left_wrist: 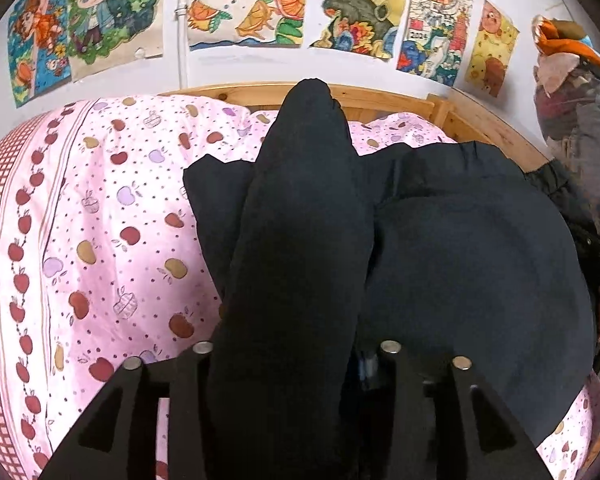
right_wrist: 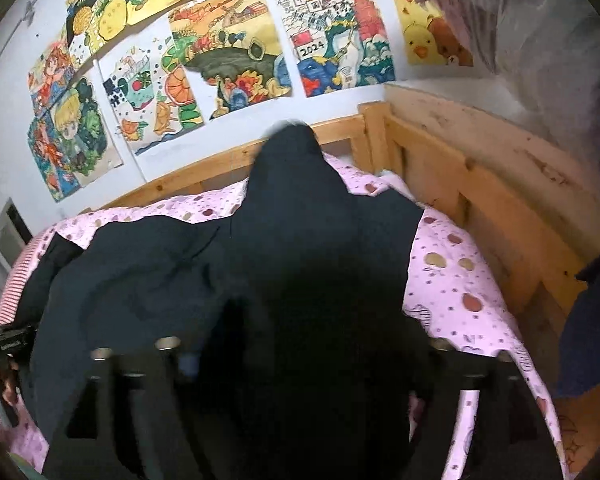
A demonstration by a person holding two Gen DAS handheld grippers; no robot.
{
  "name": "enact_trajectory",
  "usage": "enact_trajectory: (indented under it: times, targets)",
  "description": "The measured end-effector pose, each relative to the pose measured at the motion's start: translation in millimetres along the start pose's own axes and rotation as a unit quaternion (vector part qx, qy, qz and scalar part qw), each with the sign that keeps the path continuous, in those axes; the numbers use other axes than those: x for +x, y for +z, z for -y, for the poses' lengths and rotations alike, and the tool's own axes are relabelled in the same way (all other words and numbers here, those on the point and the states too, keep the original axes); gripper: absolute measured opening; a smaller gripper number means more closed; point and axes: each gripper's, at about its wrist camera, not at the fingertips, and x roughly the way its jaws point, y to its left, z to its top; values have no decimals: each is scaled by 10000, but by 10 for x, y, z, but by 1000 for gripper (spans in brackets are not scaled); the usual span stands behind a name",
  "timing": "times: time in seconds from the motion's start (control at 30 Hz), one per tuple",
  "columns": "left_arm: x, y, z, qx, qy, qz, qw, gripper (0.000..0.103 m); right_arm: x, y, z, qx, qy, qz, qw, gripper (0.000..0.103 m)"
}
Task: Fold large clothes
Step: 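Open both grippers and release the folded jacket onto the bed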
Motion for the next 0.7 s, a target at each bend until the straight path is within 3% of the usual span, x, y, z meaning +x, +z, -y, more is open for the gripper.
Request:
enact_trajectory:
  times: [0.07,0.1,0.17,0.23,0.33,0.5,0.7]
  targets:
    - [-3,-1,-50,-223,-24,-76,9997,61,-57,-31,-41,-179,-245,6,9995,79]
    - [-26,-17,-70,-345,-79,-72,9993,68,-116,-53,-87,-338,-448,75,9984,86]
    - [-97,-58,-89,-469,-143,65,9988,74,-257,-75,-163,-591,-713,298,9953,97]
    - [-173,-98,-75,-498,-156,251,9983,87,-398,-98,-253,-849,-752,536,9921,98]
    - [-337,-179,-48,-503,-184,557,9970,94,-543,-73,-332,-960,-799,670,9899,99]
    - [-587,-246,-28,-662,11,1092,9918,100,-726,-58,-338,-748,-495,765,9930,101]
    - [-879,-337,161,-329,111,1702,9848,103,-844,-121,-409,-650,-301,883,9935,101]
